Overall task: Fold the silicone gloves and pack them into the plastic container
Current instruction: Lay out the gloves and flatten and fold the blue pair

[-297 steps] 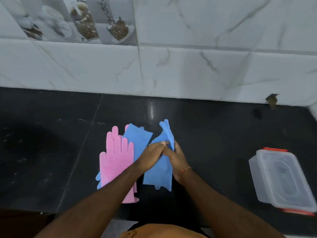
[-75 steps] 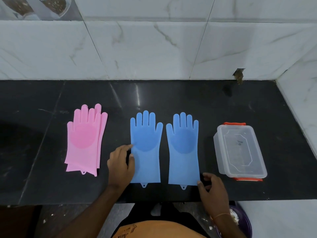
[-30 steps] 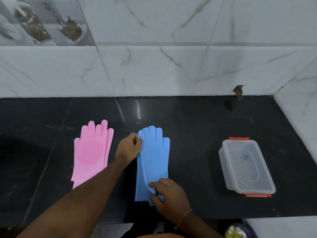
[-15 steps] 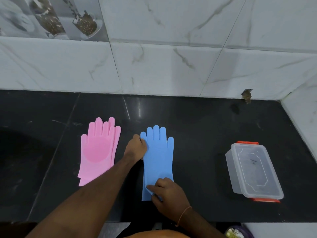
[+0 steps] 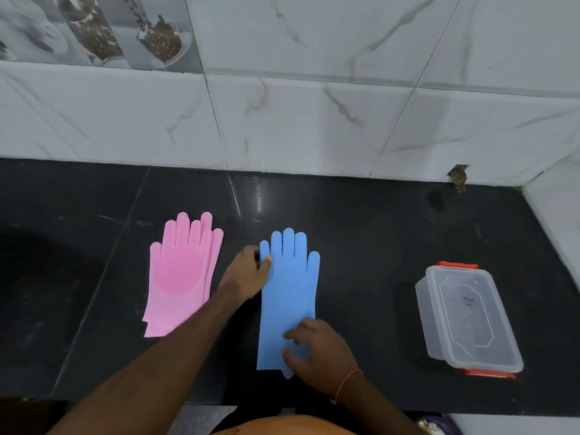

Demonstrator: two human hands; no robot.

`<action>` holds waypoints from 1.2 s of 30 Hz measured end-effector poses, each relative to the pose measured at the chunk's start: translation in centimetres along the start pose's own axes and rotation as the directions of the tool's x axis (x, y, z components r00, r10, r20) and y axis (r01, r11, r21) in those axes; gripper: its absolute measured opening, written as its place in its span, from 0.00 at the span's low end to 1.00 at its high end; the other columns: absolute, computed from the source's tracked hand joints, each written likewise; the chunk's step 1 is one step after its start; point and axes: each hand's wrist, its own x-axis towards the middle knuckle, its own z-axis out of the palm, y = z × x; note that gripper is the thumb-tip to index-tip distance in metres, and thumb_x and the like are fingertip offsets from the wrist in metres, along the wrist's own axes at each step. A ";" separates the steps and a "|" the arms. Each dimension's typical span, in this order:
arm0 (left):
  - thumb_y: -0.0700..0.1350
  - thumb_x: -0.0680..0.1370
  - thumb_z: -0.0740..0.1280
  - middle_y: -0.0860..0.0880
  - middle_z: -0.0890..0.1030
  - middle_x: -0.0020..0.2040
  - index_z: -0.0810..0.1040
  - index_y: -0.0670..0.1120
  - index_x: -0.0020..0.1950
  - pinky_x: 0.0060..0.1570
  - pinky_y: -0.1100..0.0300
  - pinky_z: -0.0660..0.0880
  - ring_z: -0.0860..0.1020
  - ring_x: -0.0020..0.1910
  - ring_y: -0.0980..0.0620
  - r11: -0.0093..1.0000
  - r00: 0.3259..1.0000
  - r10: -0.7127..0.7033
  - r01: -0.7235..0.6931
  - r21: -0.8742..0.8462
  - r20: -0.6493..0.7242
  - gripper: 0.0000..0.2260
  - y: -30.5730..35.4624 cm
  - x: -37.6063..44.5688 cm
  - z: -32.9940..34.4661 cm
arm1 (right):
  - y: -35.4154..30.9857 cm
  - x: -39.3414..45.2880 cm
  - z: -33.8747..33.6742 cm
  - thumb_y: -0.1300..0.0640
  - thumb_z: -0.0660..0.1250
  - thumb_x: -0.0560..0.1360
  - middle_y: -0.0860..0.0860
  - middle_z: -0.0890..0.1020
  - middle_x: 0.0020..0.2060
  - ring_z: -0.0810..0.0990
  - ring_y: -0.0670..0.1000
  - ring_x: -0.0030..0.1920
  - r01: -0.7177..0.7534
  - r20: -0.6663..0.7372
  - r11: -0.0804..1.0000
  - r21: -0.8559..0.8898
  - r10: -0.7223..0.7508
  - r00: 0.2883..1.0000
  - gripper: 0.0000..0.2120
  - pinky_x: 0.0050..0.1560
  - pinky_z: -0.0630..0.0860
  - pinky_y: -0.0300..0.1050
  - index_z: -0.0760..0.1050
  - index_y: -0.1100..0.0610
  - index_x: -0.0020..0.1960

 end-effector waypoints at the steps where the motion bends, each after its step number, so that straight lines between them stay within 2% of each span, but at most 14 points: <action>1: 0.58 0.86 0.65 0.55 0.83 0.51 0.70 0.55 0.63 0.33 0.61 0.82 0.84 0.42 0.54 1.000 1.000 -0.011 0.011 -0.003 -0.001 0.11 -0.6 -0.7 0.0 | 0.5 0.2 -0.4 0.37 0.64 0.77 0.36 0.75 0.46 0.73 0.38 0.48 -0.054 -0.043 0.998 0.020 0.055 0.998 0.17 0.47 0.67 0.28 0.83 0.43 0.58; 3: 0.56 0.86 0.67 0.54 0.85 0.46 0.72 0.55 0.59 0.30 0.63 0.82 0.87 0.37 0.52 0.996 0.996 -0.086 0.086 -0.036 0.022 0.08 -2.0 -2.1 0.2 | 1.6 0.5 -1.2 0.42 0.66 0.78 0.38 0.78 0.42 0.76 0.40 0.42 -0.193 -0.113 0.978 0.076 0.201 0.973 0.08 0.43 0.72 0.33 0.81 0.44 0.48; 4: 0.54 0.85 0.69 0.54 0.86 0.44 0.76 0.53 0.56 0.31 0.62 0.83 0.88 0.36 0.53 0.990 0.991 -0.127 0.129 -0.063 0.035 0.06 -2.7 -3.0 0.4 | 2.0 0.7 -1.4 0.43 0.68 0.79 0.40 0.79 0.40 0.78 0.40 0.41 -0.276 -0.118 0.954 0.115 0.289 0.950 0.08 0.42 0.75 0.36 0.79 0.44 0.44; 6: 0.50 0.84 0.71 0.54 0.88 0.41 0.82 0.52 0.52 0.34 0.59 0.86 0.88 0.36 0.56 0.975 0.982 -0.177 0.184 -0.126 0.064 0.03 -3.9 -4.7 0.8 | 2.6 1.1 -1.8 0.40 0.69 0.78 0.40 0.82 0.38 0.80 0.39 0.40 -0.417 -0.072 0.890 0.183 0.435 0.897 0.09 0.38 0.77 0.34 0.78 0.43 0.43; 9: 0.51 0.82 0.74 0.58 0.89 0.41 0.85 0.51 0.48 0.34 0.60 0.85 0.89 0.36 0.54 0.963 0.978 -0.183 0.199 -0.183 0.097 0.06 -4.8 -7.1 1.2 | 2.8 1.7 -1.9 0.37 0.73 0.74 0.40 0.83 0.37 0.81 0.37 0.39 -0.501 -0.027 0.834 0.232 0.520 0.853 0.11 0.36 0.73 0.30 0.79 0.43 0.44; 11: 0.51 0.82 0.75 0.57 0.89 0.41 0.86 0.50 0.47 0.34 0.61 0.84 0.89 0.37 0.54 0.963 0.979 -0.181 0.197 -0.182 0.098 0.06 -5.0 -8.4 1.4 | 2.9 2.2 -2.0 0.38 0.75 0.73 0.41 0.83 0.36 0.81 0.38 0.38 -0.525 -0.017 0.821 0.223 0.542 0.840 0.11 0.36 0.72 0.31 0.79 0.43 0.44; 14: 0.51 0.81 0.75 0.55 0.89 0.39 0.85 0.50 0.47 0.33 0.62 0.83 0.88 0.35 0.53 0.978 0.984 -0.165 0.172 -0.119 0.059 0.07 -5.3 -9.9 1.6 | 2.9 2.7 -2.1 0.43 0.75 0.74 0.41 0.83 0.37 0.81 0.40 0.38 -0.562 -0.004 0.808 0.177 0.572 0.820 0.08 0.37 0.77 0.34 0.81 0.45 0.42; 18: 0.54 0.81 0.75 0.55 0.88 0.36 0.85 0.51 0.44 0.35 0.60 0.84 0.87 0.34 0.54 0.986 0.990 -0.138 0.140 -0.093 0.032 0.09 -5.5 -11.1 2.2 | 2.7 2.6 -2.3 0.47 0.74 0.75 0.43 0.84 0.34 0.82 0.42 0.32 -0.577 -0.029 0.782 0.236 0.599 0.800 0.08 0.20 0.72 0.33 0.80 0.47 0.39; 19: 0.54 0.81 0.76 0.55 0.88 0.36 0.85 0.52 0.43 0.36 0.59 0.85 0.87 0.33 0.55 0.989 0.992 -0.123 0.125 -0.085 0.030 0.09 -5.5 -11.2 2.4 | 2.7 2.6 -2.3 0.46 0.74 0.75 0.43 0.84 0.33 0.82 0.42 0.31 -0.576 -0.029 0.782 0.237 0.599 0.801 0.08 0.21 0.73 0.34 0.80 0.47 0.39; 23: 0.55 0.80 0.76 0.56 0.87 0.35 0.85 0.52 0.42 0.42 0.55 0.86 0.86 0.32 0.57 0.993 0.995 -0.099 0.099 -0.066 0.003 0.10 -5.1 -11.5 2.7 | 2.4 2.6 -2.4 0.42 0.74 0.74 0.43 0.84 0.36 0.82 0.42 0.37 -0.560 0.002 0.812 0.162 0.567 0.823 0.09 0.35 0.79 0.38 0.81 0.46 0.41; 25: 0.55 0.80 0.76 0.57 0.87 0.36 0.85 0.52 0.42 0.42 0.54 0.87 0.86 0.33 0.57 0.991 0.994 -0.105 0.105 -0.083 0.005 0.10 -4.9 -11.7 2.8 | 2.2 2.6 -2.3 0.44 0.74 0.74 0.43 0.84 0.36 0.83 0.44 0.34 -0.566 0.008 0.805 0.181 0.574 0.819 0.08 0.30 0.80 0.40 0.81 0.46 0.40; 27: 0.55 0.80 0.77 0.57 0.88 0.36 0.85 0.53 0.43 0.42 0.57 0.86 0.86 0.34 0.57 0.991 0.994 -0.109 0.109 -0.075 0.008 0.09 -4.8 -11.9 2.8 | 2.1 2.6 -2.4 0.46 0.74 0.75 0.44 0.84 0.35 0.83 0.45 0.31 -0.573 0.001 0.791 0.215 0.586 0.810 0.09 0.22 0.76 0.38 0.80 0.46 0.39; 33: 0.53 0.80 0.77 0.56 0.87 0.36 0.85 0.53 0.43 0.41 0.61 0.84 0.85 0.35 0.59 0.995 0.996 -0.093 0.093 -0.035 -0.011 0.08 -4.7 -12.2 3.2 | 2.2 2.8 -2.3 0.49 0.72 0.76 0.44 0.83 0.35 0.81 0.43 0.35 -0.571 -0.032 0.801 0.177 0.585 0.811 0.09 0.33 0.75 0.37 0.78 0.50 0.39; 36: 0.51 0.81 0.75 0.55 0.87 0.35 0.84 0.53 0.43 0.41 0.62 0.83 0.85 0.35 0.57 0.995 0.995 -0.100 0.100 -0.014 -0.018 0.08 -4.9 -12.2 3.3 | 2.3 2.9 -2.4 0.49 0.72 0.77 0.45 0.83 0.35 0.81 0.44 0.33 -0.585 0.007 0.794 0.166 0.592 0.806 0.09 0.24 0.72 0.35 0.78 0.50 0.40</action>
